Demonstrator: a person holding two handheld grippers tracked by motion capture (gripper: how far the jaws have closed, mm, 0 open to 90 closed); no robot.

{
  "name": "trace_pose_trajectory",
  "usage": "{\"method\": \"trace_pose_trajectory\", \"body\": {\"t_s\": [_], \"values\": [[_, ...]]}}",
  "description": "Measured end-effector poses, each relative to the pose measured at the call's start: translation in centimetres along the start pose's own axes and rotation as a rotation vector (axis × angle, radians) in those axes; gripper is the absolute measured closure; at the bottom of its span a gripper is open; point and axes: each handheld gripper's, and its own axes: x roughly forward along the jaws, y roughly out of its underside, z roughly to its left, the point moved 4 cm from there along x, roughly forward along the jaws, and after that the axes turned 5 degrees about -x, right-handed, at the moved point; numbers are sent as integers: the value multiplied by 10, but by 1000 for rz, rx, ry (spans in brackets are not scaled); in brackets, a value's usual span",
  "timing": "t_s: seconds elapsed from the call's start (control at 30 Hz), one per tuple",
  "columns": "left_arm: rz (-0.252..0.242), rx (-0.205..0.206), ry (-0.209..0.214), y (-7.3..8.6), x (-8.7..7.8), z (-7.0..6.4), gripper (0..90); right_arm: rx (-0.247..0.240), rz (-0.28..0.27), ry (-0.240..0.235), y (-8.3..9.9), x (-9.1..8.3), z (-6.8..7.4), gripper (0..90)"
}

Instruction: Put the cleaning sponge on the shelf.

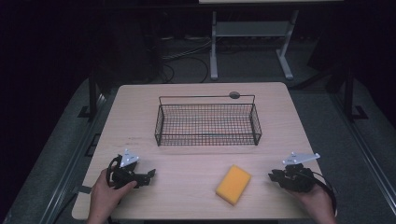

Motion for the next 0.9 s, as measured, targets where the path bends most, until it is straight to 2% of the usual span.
{"method": "trace_pose_trajectory", "body": {"t_s": [0.07,0.5,0.73,0.9], "values": [[0,0,0,0,0,0,126,-11,-8,-9,-1,-1,2,892],[0,-2,-2,0,0,0,126,-55,24,-93,-11,5,21,897],[-1,-4,-4,0,0,0,126,-71,56,-117,-16,10,28,897],[-1,-4,-4,0,0,0,126,-95,78,-116,-22,13,33,897]]}}
